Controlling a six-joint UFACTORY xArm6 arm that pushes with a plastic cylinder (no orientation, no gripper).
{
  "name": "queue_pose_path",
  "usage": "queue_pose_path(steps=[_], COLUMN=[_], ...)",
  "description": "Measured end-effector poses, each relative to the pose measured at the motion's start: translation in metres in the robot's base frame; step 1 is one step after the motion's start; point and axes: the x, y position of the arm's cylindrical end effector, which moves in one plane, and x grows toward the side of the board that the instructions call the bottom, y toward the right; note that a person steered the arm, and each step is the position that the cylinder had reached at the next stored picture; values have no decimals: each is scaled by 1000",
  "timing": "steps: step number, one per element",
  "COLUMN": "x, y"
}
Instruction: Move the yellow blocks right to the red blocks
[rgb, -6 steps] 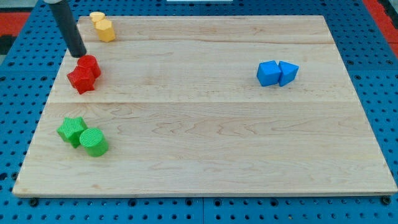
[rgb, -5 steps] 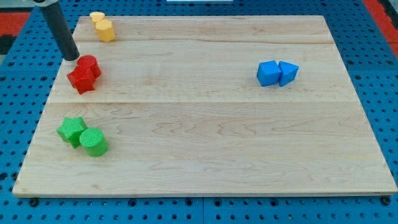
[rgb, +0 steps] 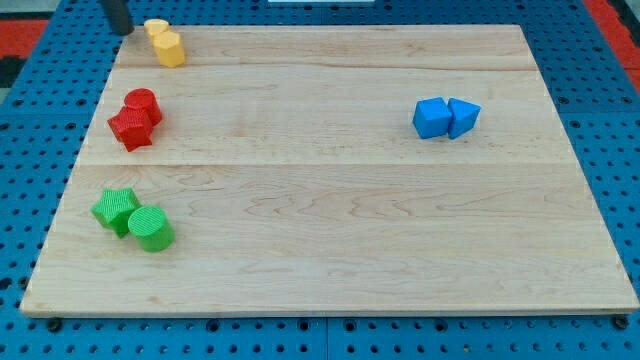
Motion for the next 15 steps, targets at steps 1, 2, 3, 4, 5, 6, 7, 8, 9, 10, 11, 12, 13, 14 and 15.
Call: queue_pose_path(steps=[1, 2, 3, 4, 5, 6, 7, 8, 9, 10, 11, 12, 13, 14, 15], x=[-1, 0, 19, 95, 118, 112, 104, 158, 194, 234, 274, 268, 253, 228, 214], y=[13, 61, 84, 82, 78, 81, 47, -8, -24, 13, -12, 25, 54, 67, 95])
